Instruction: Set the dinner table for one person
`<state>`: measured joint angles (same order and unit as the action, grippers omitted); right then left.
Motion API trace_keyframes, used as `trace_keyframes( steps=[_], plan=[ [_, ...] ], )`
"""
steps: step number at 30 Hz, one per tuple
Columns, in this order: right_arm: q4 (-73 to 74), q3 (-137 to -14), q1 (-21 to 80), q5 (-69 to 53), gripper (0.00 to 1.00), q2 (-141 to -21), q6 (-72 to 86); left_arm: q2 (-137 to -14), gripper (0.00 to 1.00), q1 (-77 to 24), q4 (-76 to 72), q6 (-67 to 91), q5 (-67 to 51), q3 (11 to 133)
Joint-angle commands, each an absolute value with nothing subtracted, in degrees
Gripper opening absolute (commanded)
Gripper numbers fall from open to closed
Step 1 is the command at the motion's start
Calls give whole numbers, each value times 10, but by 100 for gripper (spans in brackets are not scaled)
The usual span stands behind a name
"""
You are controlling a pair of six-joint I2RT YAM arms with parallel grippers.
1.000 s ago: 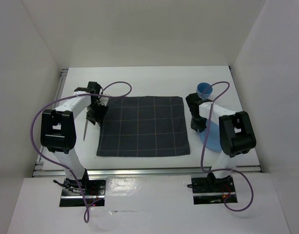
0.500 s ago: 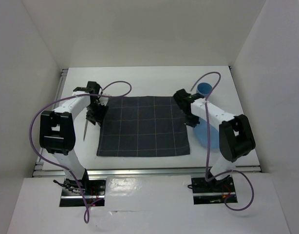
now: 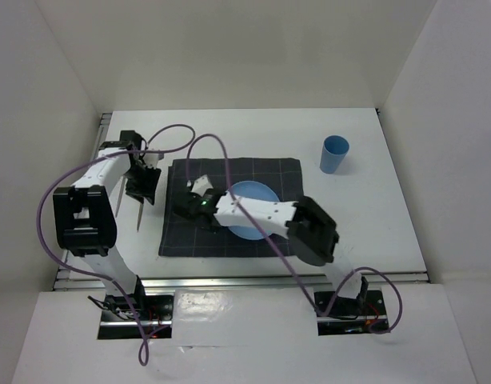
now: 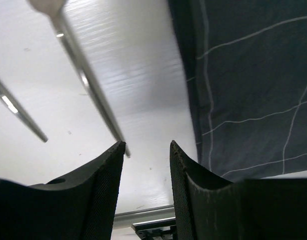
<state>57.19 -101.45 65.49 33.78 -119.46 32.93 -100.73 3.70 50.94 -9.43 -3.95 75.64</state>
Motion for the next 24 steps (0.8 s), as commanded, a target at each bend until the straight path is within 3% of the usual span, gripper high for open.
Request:
trace_keyframes(
  steps=[1,8,24],
  plan=[
    [593,-1060,648,398,0,-1266,276,-969,49,59,519,-119,-58,754],
    [449,-1034,648,355,0,-1261,171,-963,49,98,519,-129,-58,748],
    [452,-1051,653,252,0,-1249,190,-986,49,110,524,-129,-69,765]
  ],
)
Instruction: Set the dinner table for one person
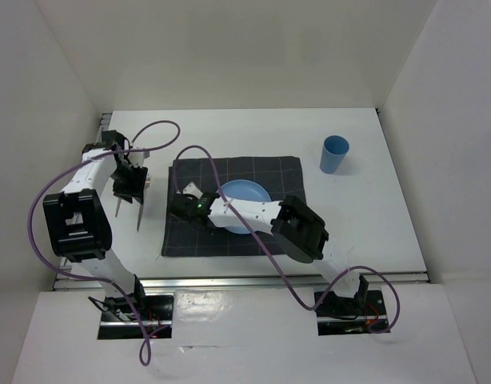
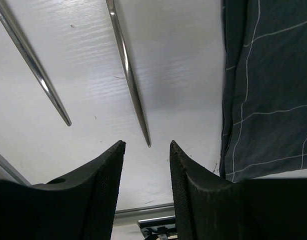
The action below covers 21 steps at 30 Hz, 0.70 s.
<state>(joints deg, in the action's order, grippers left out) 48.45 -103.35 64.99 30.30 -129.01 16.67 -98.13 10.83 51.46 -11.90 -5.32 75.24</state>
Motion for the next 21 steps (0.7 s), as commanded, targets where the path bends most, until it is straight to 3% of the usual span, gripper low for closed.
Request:
trace_keyframes(
  steps=[1,4,5,7,10,16,21],
  plan=[
    [452,-1051,653,243,0,-1249,190,-986,49,110,524,-129,-69,765],
    [452,-1051,653,219,0,-1249,202,-986,49,110,524,-129,-69,765],
    [452,-1045,653,219,6,-1249,202,-986,49,110,524,-129,-69,765],
    [452,-1045,653,224,38,-1249,202,-992,49,110,524,-129,-69,765],
    [472,-1058,653,229,65,-1254,207,-998,49,110,524,-134,-69,765],
    [478,-1069,653,241,72,-1180,243,-1022,51,105,519,-140,-52,765],
    [427,-992,653,261,74,-1059,283,-1095,53,76,481,-131,14,792]
  ],
)
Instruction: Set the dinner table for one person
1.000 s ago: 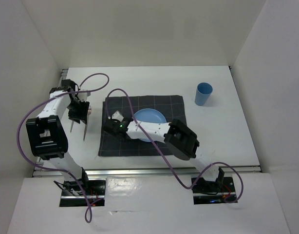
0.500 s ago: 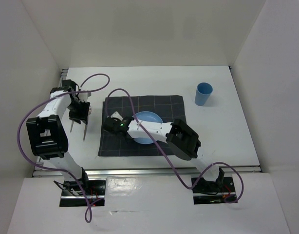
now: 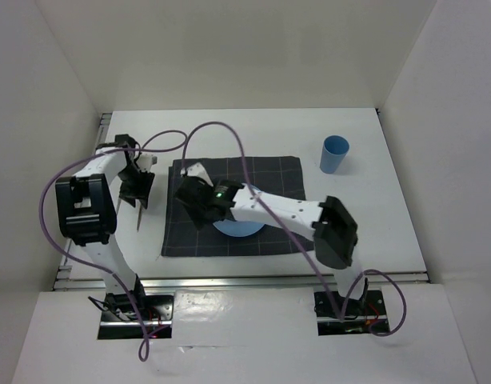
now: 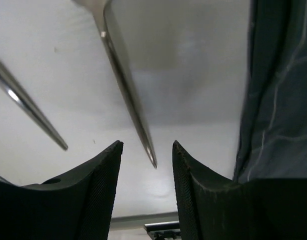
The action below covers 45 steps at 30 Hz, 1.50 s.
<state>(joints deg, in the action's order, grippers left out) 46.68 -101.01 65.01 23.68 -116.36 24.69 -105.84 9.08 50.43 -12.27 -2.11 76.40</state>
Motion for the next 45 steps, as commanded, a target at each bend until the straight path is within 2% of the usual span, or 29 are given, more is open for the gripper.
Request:
trace_keyframes(
  steps=[1,8,10,11,14,15,18,25,28,34,41,45],
  plan=[
    [427,-967,653,267,74,-1046,293,-1106,53,76,481,-125,14,805],
    [457,-943,653,291,74,-991,336,-1185,53,76,475,-123,0,860],
    [463,-938,653,298,74,-984,344,-1201,48,76,489,-118,0,867],
    [463,-938,653,298,74,-977,344,-1208,41,76,489,-118,0,867],
    [463,-932,653,304,74,-961,349,-1213,31,76,489,-118,-13,859],
    [463,-932,653,309,74,-961,349,-1213,19,76,489,-118,-20,853],
    [463,-926,653,323,75,-950,349,-1219,0,76,500,-118,-37,853],
    [492,-921,653,348,75,-939,375,-1166,0,76,536,-78,-93,877],
    [498,-892,653,354,75,-923,398,-1096,0,76,568,-32,-148,885],
    [509,-848,653,372,75,-892,435,-971,0,19,537,106,-132,828],
    [538,-843,653,383,75,-881,463,-1021,0,-118,539,195,-90,826],
    [569,-848,653,396,76,-881,488,-1044,0,-136,533,222,-61,820]
  ],
)
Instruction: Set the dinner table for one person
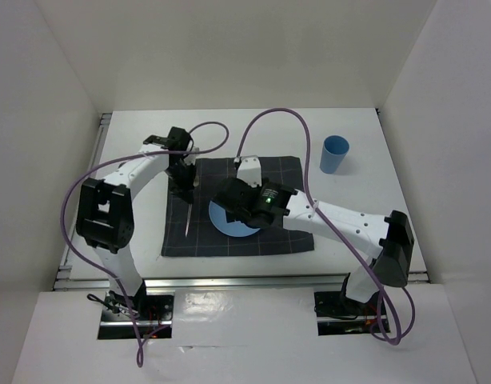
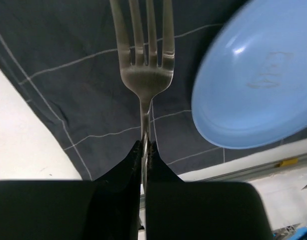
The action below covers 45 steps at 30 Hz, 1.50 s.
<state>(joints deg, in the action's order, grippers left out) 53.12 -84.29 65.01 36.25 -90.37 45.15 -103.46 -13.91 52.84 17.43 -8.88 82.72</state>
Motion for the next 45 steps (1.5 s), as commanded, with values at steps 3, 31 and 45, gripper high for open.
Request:
trace_keyframes(
  steps=[3,31,45],
  plan=[
    [575,-842,653,401,76,-869,500,-1072,0,-136,527,233,-55,826],
    [595,-844,642,424,82,-903,495,-1184,45,-136,545,170,-8,875],
    [573,-826,642,413,82,-870,495,-995,65,-143,461,67,114,898]
  ],
)
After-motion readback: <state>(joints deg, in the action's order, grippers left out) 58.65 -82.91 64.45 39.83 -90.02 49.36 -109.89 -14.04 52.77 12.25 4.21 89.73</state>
